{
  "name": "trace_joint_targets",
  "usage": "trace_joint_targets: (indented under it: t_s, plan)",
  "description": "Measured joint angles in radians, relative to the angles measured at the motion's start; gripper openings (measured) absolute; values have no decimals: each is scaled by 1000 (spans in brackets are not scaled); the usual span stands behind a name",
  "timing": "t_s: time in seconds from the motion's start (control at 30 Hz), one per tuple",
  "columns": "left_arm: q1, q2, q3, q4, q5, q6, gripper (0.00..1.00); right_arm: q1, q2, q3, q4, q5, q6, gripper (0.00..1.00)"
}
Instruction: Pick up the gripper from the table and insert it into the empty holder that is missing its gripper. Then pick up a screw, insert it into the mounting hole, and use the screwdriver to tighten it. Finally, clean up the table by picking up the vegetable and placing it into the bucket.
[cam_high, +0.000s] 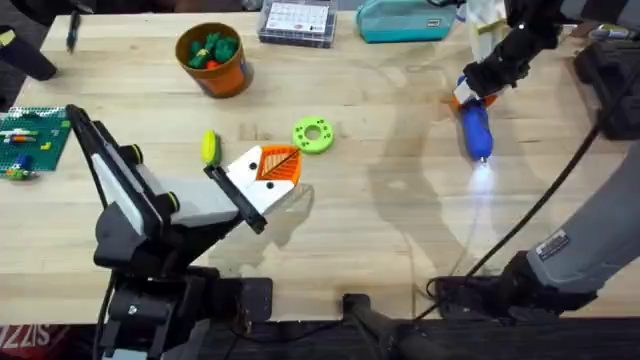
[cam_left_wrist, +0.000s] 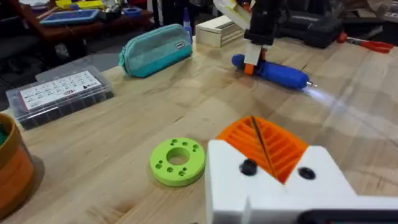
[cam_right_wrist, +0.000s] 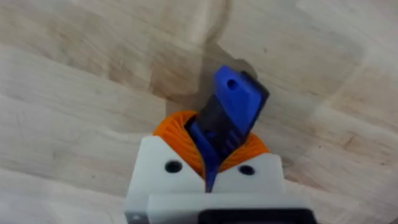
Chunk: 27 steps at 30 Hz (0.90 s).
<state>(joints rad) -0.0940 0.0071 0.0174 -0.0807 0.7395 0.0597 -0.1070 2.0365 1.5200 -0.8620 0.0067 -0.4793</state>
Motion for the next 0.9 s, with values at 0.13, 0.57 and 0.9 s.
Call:
trace_joint_targets:
  t_s: [0.13, 0.57, 0.9]
  plan:
    - [0, 0, 0, 0, 0, 0, 15, 0, -4, 2, -53, 1, 4, 8]
    - [0, 0, 0, 0, 0, 0, 15, 59, -425, -12, -197, 0, 106, 7]
    - [0, 0, 0, 0, 0, 0, 15, 239, -853, -30, -296, -3, 202, 6]
